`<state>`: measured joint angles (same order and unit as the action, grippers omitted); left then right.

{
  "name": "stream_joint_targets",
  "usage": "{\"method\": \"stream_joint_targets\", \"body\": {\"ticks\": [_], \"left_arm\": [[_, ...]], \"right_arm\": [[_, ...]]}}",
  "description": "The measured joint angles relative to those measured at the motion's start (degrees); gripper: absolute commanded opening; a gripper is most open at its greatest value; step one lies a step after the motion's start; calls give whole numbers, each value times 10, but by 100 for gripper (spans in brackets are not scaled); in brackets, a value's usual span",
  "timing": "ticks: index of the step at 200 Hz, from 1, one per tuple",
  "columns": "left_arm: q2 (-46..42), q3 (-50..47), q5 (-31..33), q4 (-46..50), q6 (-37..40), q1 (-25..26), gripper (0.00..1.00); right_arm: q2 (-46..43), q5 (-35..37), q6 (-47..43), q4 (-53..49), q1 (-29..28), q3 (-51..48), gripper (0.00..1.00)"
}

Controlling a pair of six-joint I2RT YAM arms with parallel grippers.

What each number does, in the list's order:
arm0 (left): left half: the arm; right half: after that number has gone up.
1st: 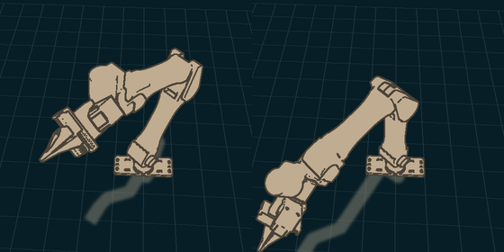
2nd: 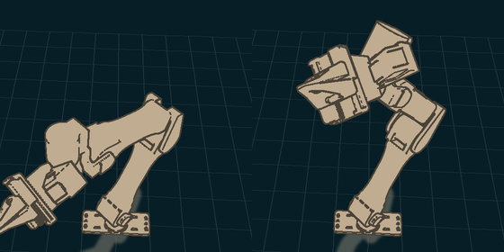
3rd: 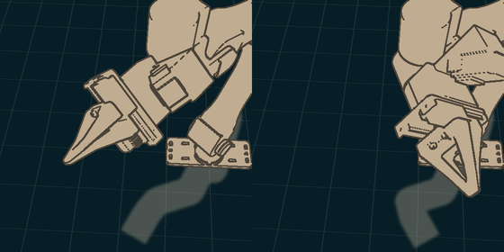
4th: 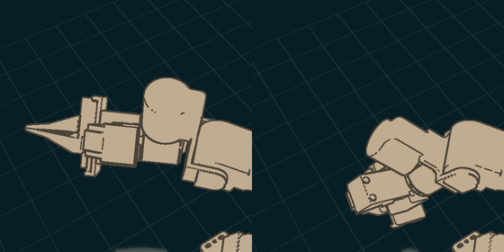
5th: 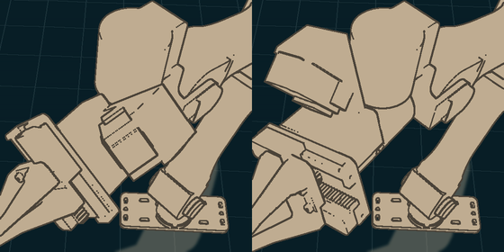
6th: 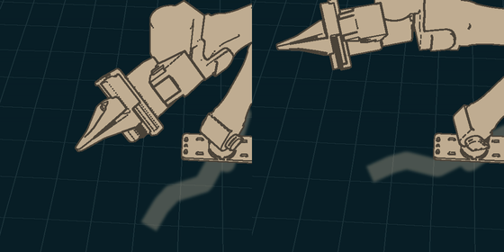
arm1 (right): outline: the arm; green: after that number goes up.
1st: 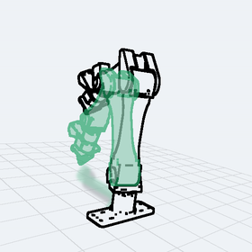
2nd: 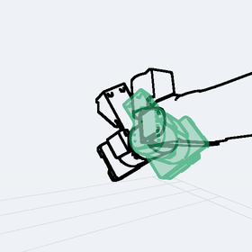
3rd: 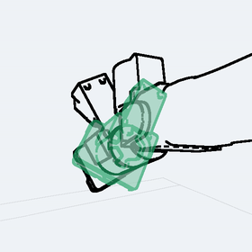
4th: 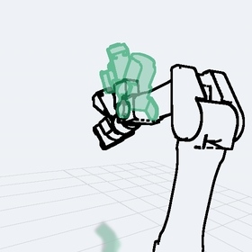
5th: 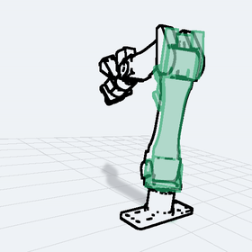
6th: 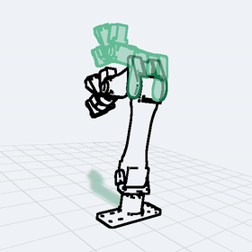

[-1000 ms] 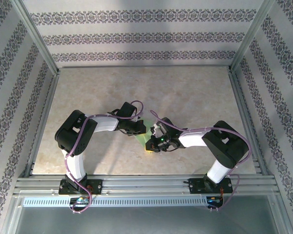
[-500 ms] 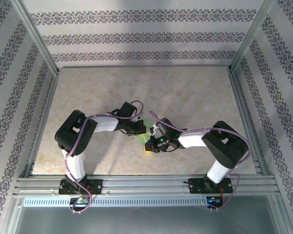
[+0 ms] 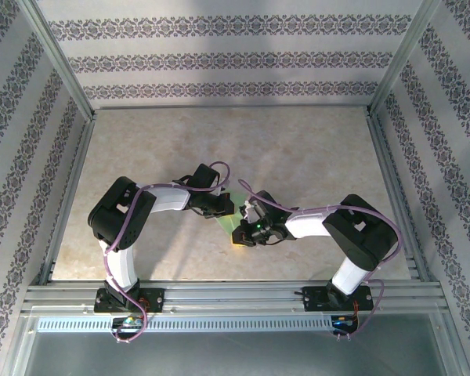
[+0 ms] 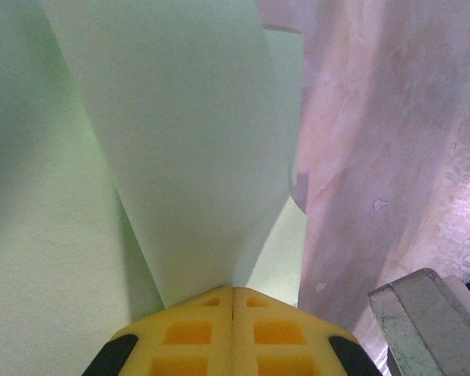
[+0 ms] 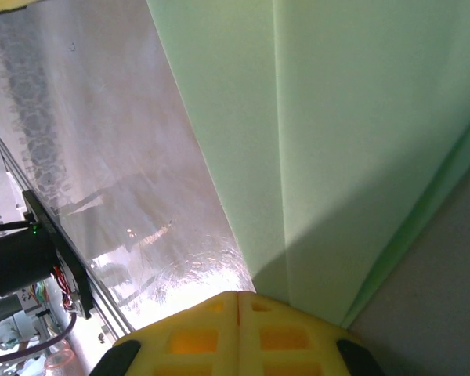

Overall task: Fold a paper plane with a square sheet of paper (fold left side to right side)
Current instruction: Fourth fold the wing at the center of the table.

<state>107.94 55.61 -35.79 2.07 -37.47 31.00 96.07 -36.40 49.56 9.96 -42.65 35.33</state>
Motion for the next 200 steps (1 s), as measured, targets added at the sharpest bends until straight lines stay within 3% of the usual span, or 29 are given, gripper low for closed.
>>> {"method": "stream_joint_targets", "body": {"ticks": [98,141,172,200], "left_arm": [[0,0,-1,0,0,-3,0],[0,-1,-2,0,0,-3,0],[-1,-2,-1,0,0,-3,0],[-1,-2,-2,-1,0,-3,0]], "right_arm": [[-26,2,0,-20,-12,-21,0],[-84,-2,-2,-52,-13,-46,0],[-158,-16,-5,-49,12,-52,0],[-167,-15,-11,-32,36,-48,0]]}}
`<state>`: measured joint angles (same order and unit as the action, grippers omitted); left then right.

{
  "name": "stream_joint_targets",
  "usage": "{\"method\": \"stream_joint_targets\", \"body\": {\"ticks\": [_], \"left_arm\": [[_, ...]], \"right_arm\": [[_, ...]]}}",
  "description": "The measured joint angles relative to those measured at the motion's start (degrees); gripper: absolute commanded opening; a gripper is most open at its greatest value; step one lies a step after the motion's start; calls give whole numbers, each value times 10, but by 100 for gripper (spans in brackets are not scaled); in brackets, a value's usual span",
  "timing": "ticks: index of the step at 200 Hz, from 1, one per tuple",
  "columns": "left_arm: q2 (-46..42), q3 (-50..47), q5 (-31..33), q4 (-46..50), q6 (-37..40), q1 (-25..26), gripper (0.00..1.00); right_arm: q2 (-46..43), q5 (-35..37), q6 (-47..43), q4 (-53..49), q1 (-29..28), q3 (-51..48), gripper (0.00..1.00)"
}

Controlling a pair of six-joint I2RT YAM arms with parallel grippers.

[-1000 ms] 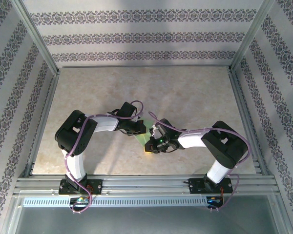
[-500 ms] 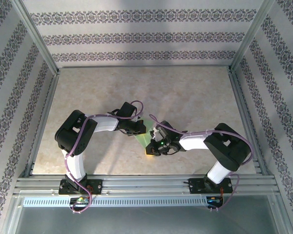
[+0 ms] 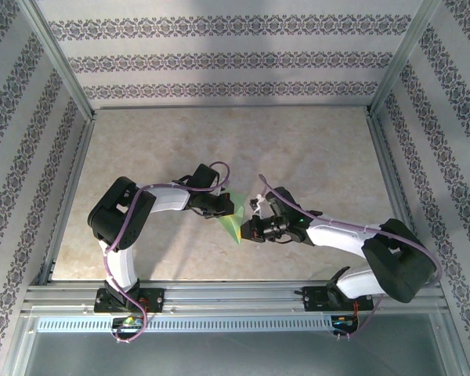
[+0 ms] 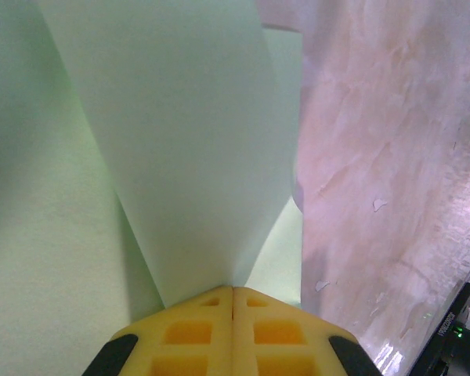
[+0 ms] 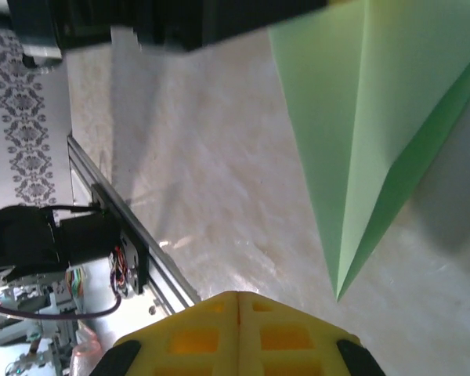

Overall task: Fold a paper plane with a square sheet of paper (fold left side to right side)
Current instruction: Fourth fold the wing at the center of the table.

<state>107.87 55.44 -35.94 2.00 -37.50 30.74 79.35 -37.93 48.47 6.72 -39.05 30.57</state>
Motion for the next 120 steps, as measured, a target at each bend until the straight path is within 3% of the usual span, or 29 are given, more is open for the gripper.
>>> {"method": "stream_joint_targets", "body": {"ticks": [59,120], "left_arm": [[0,-2,0,-4,0,0,0],[-1,-2,0,-4,0,0,0]], "right_arm": [[97,46,-4,19,-1,44,0],[139,73,-4,21,-1,59,0]]}}
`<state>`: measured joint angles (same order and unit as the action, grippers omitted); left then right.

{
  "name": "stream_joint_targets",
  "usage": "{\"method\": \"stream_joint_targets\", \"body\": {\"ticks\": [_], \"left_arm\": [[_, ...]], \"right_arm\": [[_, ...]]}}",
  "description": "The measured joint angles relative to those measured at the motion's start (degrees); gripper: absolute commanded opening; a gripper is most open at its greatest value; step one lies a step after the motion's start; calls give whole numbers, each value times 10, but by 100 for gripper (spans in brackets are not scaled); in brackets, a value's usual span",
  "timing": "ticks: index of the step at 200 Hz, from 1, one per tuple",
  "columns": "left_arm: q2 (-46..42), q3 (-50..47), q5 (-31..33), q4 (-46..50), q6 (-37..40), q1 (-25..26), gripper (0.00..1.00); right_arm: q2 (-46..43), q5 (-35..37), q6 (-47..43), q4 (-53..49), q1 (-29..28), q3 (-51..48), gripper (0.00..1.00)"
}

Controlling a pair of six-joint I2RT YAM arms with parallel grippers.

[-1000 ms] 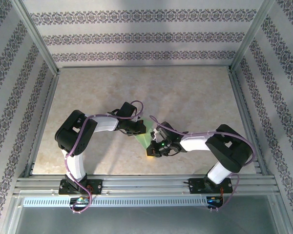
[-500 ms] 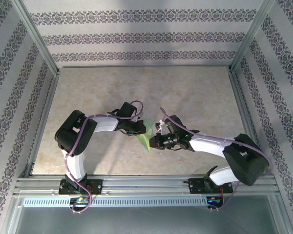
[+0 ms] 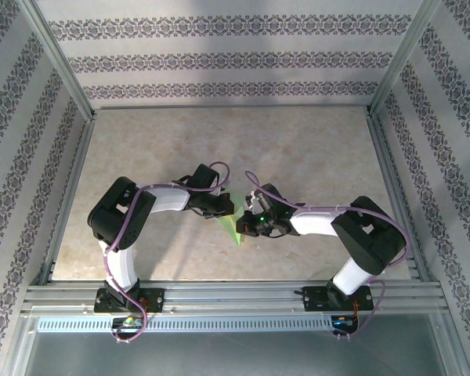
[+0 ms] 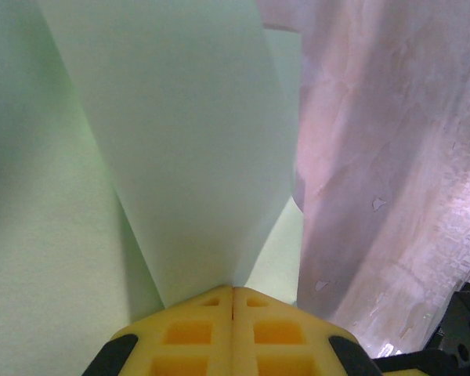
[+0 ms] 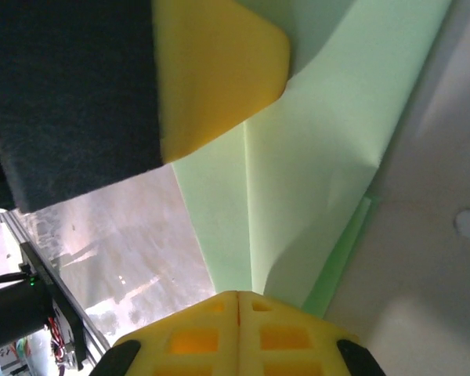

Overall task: Fold a paper plane with a square sheet of paper (fold left side to right side)
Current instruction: Fourth fold the wing at the center of the table.

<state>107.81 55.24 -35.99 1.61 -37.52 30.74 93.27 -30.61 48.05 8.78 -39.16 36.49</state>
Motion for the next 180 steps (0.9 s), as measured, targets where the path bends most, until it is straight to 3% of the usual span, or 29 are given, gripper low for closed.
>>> {"method": "stream_joint_targets", "body": {"ticks": [50,130,180], "left_arm": [[-3,-4,0,-3,0,0,0],[-35,-9,13,15,-2,-1,18],[-119,-29,12,-3,-6,-1,5]], "right_arm": [[10,14,-2,-13,-1,1,0],[14,36,-20,-45,-12,16,0],[16,42,-28,-64,-12,26,0]]}}
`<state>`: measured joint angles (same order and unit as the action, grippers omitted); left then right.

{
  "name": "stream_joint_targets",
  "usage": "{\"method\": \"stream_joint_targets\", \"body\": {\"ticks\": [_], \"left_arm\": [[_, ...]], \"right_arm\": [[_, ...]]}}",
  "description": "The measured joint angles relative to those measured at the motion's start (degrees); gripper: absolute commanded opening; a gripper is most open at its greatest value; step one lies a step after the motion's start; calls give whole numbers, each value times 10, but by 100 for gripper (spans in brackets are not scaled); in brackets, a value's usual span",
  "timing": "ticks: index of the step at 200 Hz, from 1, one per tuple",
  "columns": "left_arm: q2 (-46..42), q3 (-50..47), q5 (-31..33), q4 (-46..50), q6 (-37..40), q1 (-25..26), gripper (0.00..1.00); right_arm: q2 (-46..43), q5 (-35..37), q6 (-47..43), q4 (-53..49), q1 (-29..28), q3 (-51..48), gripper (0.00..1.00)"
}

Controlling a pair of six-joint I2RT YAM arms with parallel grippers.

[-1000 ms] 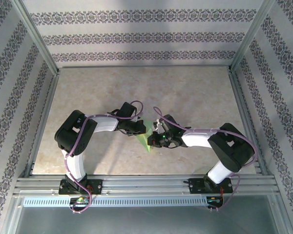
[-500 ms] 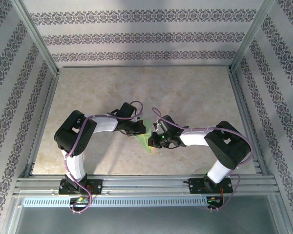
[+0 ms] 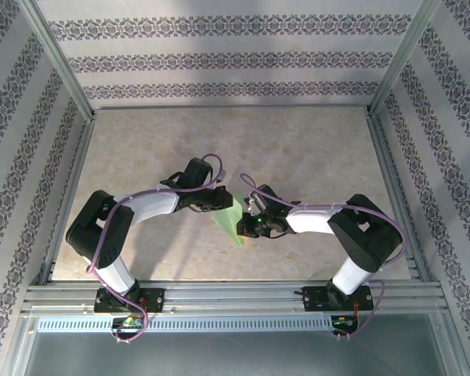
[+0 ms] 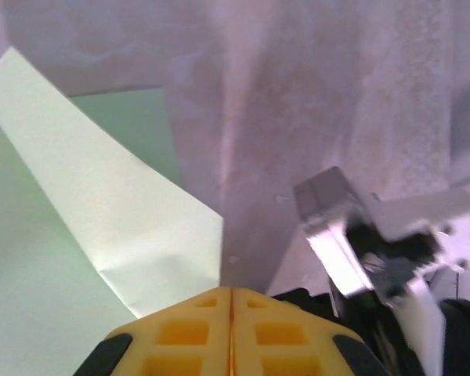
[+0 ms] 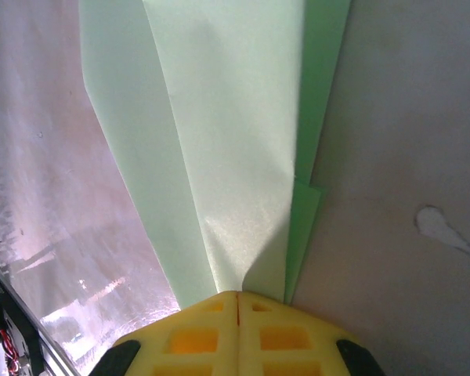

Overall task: Fold a paper plane with a square sheet of paper (fold left side to right side)
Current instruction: Fourth fold the wing at the center of the table.

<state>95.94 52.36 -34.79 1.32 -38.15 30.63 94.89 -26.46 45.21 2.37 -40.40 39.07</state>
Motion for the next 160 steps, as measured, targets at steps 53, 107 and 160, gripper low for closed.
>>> {"method": "stream_joint_targets", "body": {"ticks": [53,107,160], "left_arm": [[21,-44,-32,-40,-25,6,2],[64,-49,-43,-83,-46,14,1],[92,-42,-38,-83,-43,15,0]], "right_arm": [[0,6,-4,-12,-3,6,0],[3,8,-6,-22,-4,12,0],[7,10,-11,-37,-8,22,0]]}}
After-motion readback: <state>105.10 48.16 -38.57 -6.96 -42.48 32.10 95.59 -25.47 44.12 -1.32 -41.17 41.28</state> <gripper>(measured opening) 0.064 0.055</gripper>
